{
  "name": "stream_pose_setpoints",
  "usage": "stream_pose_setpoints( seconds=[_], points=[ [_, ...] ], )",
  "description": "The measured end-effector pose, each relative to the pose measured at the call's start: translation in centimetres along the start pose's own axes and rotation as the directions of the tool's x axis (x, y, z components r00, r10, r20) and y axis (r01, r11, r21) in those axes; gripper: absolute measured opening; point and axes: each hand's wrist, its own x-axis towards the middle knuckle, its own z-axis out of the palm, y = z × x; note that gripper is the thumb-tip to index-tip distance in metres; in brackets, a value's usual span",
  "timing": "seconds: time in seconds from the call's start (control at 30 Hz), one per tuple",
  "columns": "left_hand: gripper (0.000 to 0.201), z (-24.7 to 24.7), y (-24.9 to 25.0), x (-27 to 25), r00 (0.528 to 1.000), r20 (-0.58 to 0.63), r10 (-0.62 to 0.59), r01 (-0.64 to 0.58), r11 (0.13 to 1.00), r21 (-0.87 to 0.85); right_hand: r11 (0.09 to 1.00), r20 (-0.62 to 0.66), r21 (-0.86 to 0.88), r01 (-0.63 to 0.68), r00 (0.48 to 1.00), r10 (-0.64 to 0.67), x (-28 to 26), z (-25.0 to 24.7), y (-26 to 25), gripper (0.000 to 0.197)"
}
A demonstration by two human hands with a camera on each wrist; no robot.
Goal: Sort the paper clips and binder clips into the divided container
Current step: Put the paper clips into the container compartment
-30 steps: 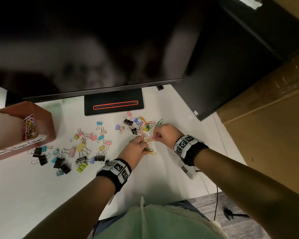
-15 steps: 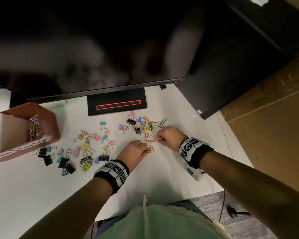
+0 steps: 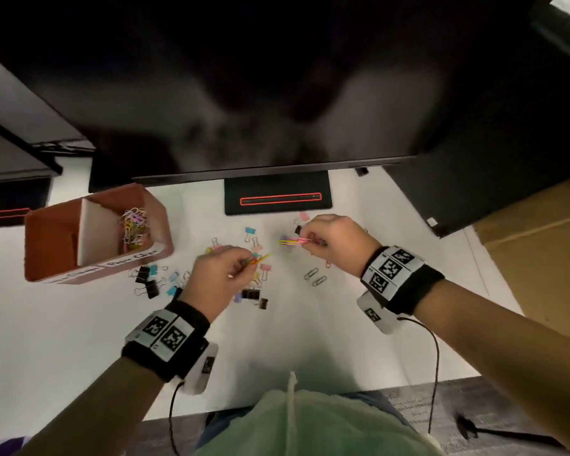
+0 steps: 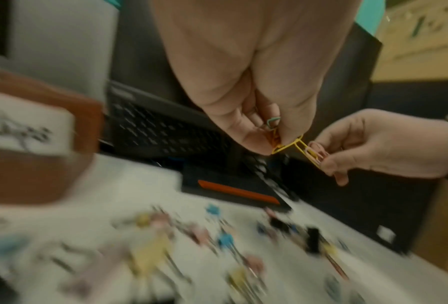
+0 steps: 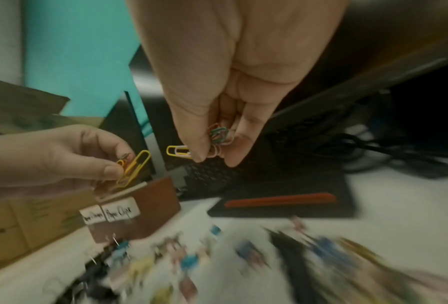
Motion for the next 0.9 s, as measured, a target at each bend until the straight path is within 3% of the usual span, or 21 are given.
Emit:
stream_pose_setpoints(
  seconds=[0.1,0.27,0.37,0.47,0.57,0.73,0.8,0.9],
  points=[
    [0.011,-6.8,-2.4,-0.6,0.986,-0.128,-0.109,0.112,0.994,0.017,0.992,0.006,0.003,0.125,0.992,-0.125,4.4,0.4,-6.0,0.012],
    [0.01,-16.3,-7.7,-0.7,0.896,-0.33,-0.296,0.37,0.91,0.188,0.974,-0.013,0.048,0.223,0.975,-0.223,12.7,3.6,-16.5,0.012],
    [0.021,-17.9,-9.8,0.5,0.866,-0.258,-0.429,0.473,0.87,0.141,0.992,0.06,0.017,0.128,0.99,-0.129,16.8,6.3,-20.8,0.021],
    [0.031,-17.4,-10.3,1.2,0.867,-0.156,-0.474,0.497,0.847,0.19,1.0,0.142,-0.023,0.008,0.99,-0.005,18.7,8.7,-22.7,0.036],
    [0.032,-17.3,-9.8,1.0,0.895,-0.157,-0.418,0.443,0.876,0.191,0.999,0.16,0.052,0.007,0.987,-0.015,18.7,9.8,-22.5,0.044],
    [0.026,-14.9,-7.1,0.6,0.956,-0.12,-0.266,0.27,0.963,0.011,0.972,0.022,0.176,0.157,0.986,-0.164,14.3,7.8,-17.9,0.027],
    [0.023,-12.4,-5.7,1.3,0.978,-0.078,-0.193,0.193,0.981,-0.017,0.979,-0.006,0.142,0.147,0.989,-0.148,11.6,6.6,-13.8,0.023],
    [0.024,-7.6,-3.3,3.0,0.99,0.035,-0.137,0.139,0.989,-0.057,0.999,-0.027,0.029,0.013,1.0,-0.013,7.3,4.6,-6.2,0.024]
  ],
)
